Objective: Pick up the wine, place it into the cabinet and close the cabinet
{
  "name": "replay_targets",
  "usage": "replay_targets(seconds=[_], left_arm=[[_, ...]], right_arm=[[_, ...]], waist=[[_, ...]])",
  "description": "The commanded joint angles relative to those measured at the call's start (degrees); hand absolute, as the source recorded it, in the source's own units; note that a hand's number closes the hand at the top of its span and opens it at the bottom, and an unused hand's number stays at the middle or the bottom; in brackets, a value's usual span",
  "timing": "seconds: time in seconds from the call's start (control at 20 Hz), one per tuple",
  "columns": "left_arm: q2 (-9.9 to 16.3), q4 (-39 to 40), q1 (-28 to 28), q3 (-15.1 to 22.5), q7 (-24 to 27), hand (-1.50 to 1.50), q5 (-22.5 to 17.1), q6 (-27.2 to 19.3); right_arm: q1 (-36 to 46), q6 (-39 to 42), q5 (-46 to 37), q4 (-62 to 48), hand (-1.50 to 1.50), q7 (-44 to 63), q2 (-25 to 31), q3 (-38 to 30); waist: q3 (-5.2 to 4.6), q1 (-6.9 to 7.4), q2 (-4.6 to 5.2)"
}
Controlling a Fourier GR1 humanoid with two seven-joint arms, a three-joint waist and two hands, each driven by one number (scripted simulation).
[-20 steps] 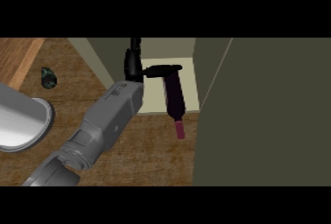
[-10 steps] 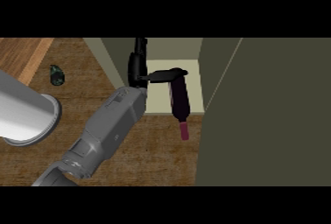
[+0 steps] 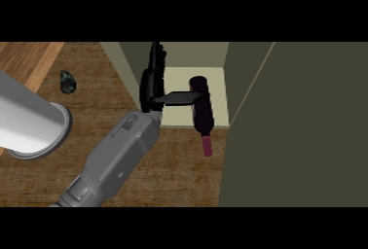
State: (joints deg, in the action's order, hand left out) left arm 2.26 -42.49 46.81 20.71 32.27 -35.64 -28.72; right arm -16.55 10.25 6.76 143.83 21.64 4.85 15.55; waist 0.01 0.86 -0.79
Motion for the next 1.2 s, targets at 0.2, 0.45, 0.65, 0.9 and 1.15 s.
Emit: replay_targets(seconds=[0.2, 0.45, 0.65, 0.9, 1.15], left_arm=[[1.9, -21.5, -16.2, 6.7, -3.8, -1.50, 2.4, -2.8], [3.9, -36.9, -24.6, 11.3, -7.9, -1.50, 4.4, -7.4], [4.9, -42.3, -32.5, 14.4, -5.7, -1.50, 6.5, -7.0], [9.3, -50.9, -37.1, 13.4, -7.2, -1.50, 6.3, -6.1], [10.4, -56.0, -44.3, 17.5, -5.7, -1.50, 9.5, -9.5]], right_arm=[[-3.8, 0.0, 2.1, 11.1, -1.50, 2.0, 1.3, 0.7], [-2.9, -0.9, 3.3, 11.1, -1.50, 3.2, 1.5, -0.5], [-0.2, -2.0, 1.5, 11.3, -1.50, 6.1, 0.9, 3.6], [-1.6, -0.2, 7.2, 14.1, -1.50, 7.8, 4.6, -2.2], [-3.8, 8.0, 4.3, 11.5, 1.50, 7.3, 10.3, 8.3]], waist=[[0.01, 0.05, -0.11], [0.02, -0.16, 0.10], [-0.06, -0.44, 0.44], [-0.02, -0.85, 0.51], [-0.03, -0.73, 0.12]])
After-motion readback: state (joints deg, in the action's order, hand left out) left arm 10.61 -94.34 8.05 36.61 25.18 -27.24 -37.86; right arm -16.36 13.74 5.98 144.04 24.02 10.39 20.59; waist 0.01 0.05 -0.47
